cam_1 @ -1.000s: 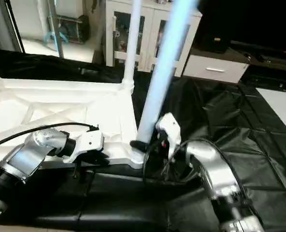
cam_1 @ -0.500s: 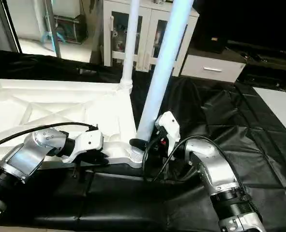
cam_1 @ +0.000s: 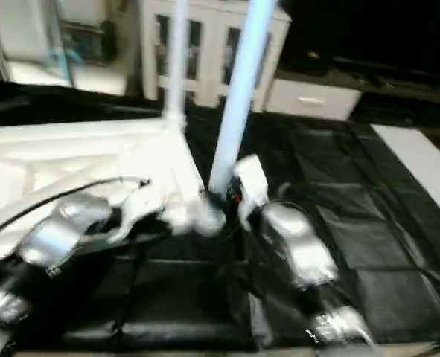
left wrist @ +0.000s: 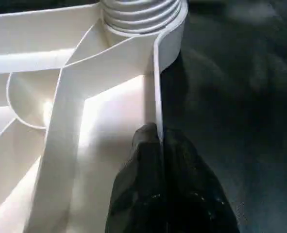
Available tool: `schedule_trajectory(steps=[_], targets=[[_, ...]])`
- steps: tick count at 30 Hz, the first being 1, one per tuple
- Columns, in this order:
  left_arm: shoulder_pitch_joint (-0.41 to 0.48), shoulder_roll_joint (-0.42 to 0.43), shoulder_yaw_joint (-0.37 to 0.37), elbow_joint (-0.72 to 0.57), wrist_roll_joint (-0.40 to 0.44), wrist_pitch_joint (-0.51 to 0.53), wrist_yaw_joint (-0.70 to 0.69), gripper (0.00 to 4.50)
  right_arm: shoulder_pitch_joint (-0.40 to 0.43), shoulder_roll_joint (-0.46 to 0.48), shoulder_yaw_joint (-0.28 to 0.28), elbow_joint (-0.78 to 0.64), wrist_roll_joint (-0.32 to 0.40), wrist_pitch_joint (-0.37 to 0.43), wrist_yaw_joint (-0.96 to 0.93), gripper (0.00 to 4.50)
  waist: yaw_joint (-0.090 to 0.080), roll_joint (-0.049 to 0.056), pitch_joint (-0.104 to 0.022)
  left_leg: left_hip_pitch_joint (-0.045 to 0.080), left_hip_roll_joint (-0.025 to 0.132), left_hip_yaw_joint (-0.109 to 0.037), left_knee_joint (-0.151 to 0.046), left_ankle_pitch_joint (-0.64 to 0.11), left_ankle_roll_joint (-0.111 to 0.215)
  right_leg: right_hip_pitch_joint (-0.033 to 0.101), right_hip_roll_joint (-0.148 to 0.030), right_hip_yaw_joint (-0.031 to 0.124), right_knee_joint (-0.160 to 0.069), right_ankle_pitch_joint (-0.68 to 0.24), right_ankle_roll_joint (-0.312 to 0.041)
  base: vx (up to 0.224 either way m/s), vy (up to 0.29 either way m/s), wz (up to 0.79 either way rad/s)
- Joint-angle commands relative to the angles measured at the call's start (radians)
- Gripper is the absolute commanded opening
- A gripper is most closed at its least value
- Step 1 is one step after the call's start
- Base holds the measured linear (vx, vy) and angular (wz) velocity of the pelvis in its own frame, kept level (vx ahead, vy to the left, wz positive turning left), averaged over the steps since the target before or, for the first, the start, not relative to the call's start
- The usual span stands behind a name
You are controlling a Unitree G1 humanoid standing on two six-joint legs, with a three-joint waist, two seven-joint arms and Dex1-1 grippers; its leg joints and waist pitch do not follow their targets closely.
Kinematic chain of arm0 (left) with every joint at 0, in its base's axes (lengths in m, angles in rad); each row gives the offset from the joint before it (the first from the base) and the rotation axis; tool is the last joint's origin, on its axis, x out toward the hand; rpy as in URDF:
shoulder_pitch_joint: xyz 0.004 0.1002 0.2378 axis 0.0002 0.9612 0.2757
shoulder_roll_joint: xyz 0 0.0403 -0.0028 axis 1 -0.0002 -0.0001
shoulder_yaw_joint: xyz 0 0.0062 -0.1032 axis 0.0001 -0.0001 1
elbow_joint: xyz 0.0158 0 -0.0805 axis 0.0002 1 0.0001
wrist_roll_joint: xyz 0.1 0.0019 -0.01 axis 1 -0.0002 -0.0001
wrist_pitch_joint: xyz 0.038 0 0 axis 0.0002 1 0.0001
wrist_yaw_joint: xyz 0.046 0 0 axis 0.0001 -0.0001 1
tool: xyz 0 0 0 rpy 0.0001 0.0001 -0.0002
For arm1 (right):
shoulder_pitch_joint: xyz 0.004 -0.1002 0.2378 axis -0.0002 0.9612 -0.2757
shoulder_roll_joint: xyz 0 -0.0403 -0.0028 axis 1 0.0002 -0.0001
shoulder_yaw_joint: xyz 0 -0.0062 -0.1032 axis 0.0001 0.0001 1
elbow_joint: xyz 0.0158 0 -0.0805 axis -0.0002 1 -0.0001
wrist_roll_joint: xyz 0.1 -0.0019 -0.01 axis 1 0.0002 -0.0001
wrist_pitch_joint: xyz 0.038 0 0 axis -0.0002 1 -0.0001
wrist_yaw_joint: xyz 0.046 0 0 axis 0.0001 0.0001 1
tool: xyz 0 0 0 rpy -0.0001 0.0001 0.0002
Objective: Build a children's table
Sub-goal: Insert table leg to table base
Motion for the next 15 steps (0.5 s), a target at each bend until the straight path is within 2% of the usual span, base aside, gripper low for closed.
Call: schedule_trajectory(steps=[1, 2, 3, 4, 5, 6, 7, 8, 9, 10, 11, 12, 14, 15], targets=[[-0.077, -0.068, 0.003, -0.029, -0.037, 0.017, 0.012, 0.0, 0.014, -0.02, -0.089, 0.259, -0.1, 0.076, -0.273, 1.84, -0.007, 0.025, -0.028, 0.007, 0.045, -0.037, -0.098, -0.512, -0.1, 0.003, -0.059, 0.024, -0.076, -0.353, -0.112, 0.0, 0.0, 0.0], [-0.091, -0.086, 0.003, -0.018, -0.032, 0.025, 0.032, 0.0, -0.002, -0.011, -0.094, 0.278, -0.102, 0.075, -0.308, 1.84, -0.01, 0.027, -0.028, -0.002, 0.044, -0.029, -0.096, -0.422, -0.104, 0.007, -0.053, 0.025, -0.066, -0.217, -0.138, 0.0, 0.0, 0.0], [-0.118, -0.127, 0.007, 0.003, -0.024, 0.042, 0.078, 0.0, -0.032, 0.004, -0.088, 0.315, -0.118, 0.06, -0.36, 1.84, -0.007, 0.025, -0.027, -0.002, 0.042, -0.021, -0.092, -0.377, -0.097, 0.008, -0.05, 0.023, -0.063, -0.156, -0.147, 0.0, 0.0, 0.0], [-0.144, -0.169, 0.014, 0.024, -0.016, 0.052, 0.131, 0.0, -0.061, 0.019, -0.084, 0.348, -0.132, 0.043, -0.414, 1.84, -0.009, 0.026, -0.026, 0.005, 0.043, -0.015, -0.087, -0.392, -0.095, -0.002, -0.049, 0.025, -0.064, -0.181, -0.152, 0.0, 0.0, 0.0], [-0.17, -0.212, 0.02, 0.047, -0.006, 0.062, 0.188, 0.0, -0.087, 0.031, -0.071, 0.374, -0.15, 0.025, -0.454, 1.84, -0.012, 0.023, -0.024, 0.004, 0.041, -0.013, -0.083, -0.408, -0.093, -0.006, -0.049, 0.026, -0.069, -0.216, -0.149, 0.0, 0.0, 0.0], [-0.17, -0.212, 0.02, 0.047, -0.006, 0.062, 0.188, 0.0, -0.087, 0.031, -0.071, 0.374, -0.15, 0.025, -0.454, 1.84, -0.008, 0.021, -0.028, 0.005, 0.039, -0.012, -0.079, -0.404, -0.09, -0.005, -0.052, 0.028, -0.071, -0.237, -0.143, 0.0, 0.0, 0.0], [-0.194, -0.252, 0.024, 0.07, 0.007, 0.069, 0.241, 0.0, -0.113, 0.045, -0.062, 0.401, -0.163, 0.008, -0.488, 1.84, -0.005, 0.021, -0.032, 0.004, 0.04, -0.012, -0.077, -0.384, -0.09, -0.003, -0.053, 0.027, -0.068, -0.212, -0.143, 0.0, 0.0, 0.0], [-0.21, -0.278, 0.027, 0.087, 0.016, 0.07, 0.282, 0.0, -0.129, 0.057, -0.062, 0.419, -0.165, -0.002, -0.513, 1.84, -0.001, 0.015, -0.033, 0.004, 0.04, -0.006, -0.072, -0.33, -0.084, -0.003, -0.049, 0.028, -0.065, -0.146, -0.15, 0.0, 0.0, 0.0], [-0.229, -0.302, 0.025, 0.108, 0.032, 0.069, 0.318, 0.0, -0.151, 0.072, -0.062, 0.451, -0.166, -0.021, -0.546, 1.84, 0.01, 0.009, -0.033, 0.012, 0.038, 0.007, -0.063, -0.274, -0.065, -0.009, -0.044, 0.029, -0.061, -0.074, -0.163, 0.0, 0.0, 0.0], [-0.234, -0.308, 0.022, 0.115, 0.038, 0.068, 0.327, 0.0, -0.158, 0.077, -0.063, 0.462, -0.165, -0.028, -0.557, 1.84, 0.017, 0.013, -0.037, 0.003, 0.036, 0.01, -0.058, -0.192, -0.05, 0.007, -0.044, 0.03, -0.046, 0.029, -0.179, 0.072, -0.026, 0.07], [-0.235, -0.308, 0.022, 0.116, 0.037, 0.068, 0.327, 0.0, -0.159, 0.078, -0.065, 0.464, -0.164, -0.029, -0.558, 1.84, 0.023, 0.014, -0.039, 0.0, 0.035, 0.012, -0.056, -0.144, -0.044, 0.013, -0.043, 0.029, -0.04, 0.088, -0.182, 0.072, -0.026, 0.07], [-0.243, -0.314, 0.024, 0.125, 0.034, 0.062, 0.327, 0.0, -0.172, 0.088, -0.081, 0.491, -0.15, -0.037, -0.567, 1.84, 0.028, 0.01, -0.042, -0.002, 0.03, 0.016, -0.05, -0.052, -0.025, 0.022, -0.039, 0.028, -0.027, 0.216, -0.188, 0.071, -0.017, -0.02], [-0.244, -0.31, 0.024, 0.125, 0.032, 0.06, 0.322, 0.0, -0.176, 0.088, -0.082, 0.499, -0.15, -0.04, -0.565, 1.84, 0.03, 0.008, -0.044, -0.002, 0.024, 0.018, -0.043, 0.034, 0.004, 0.03, -0.034, 0.026, -0.019, 0.338, -0.197, 0.057, -0.005, -0.01], [-0.245, -0.307, 0.023, 0.129, 0.029, 0.056, 0.317, 0.0, -0.182, 0.09, -0.087, 0.512, -0.144, -0.049, -0.567, 1.84, 0.029, 0.009, -0.043, -0.003, 0.025, 0.018, -0.045, 0.039, 0.016, 0.033, -0.035, 0.025, -0.019, 0.352, -0.203, 0.0, 0.0, 0.0]])
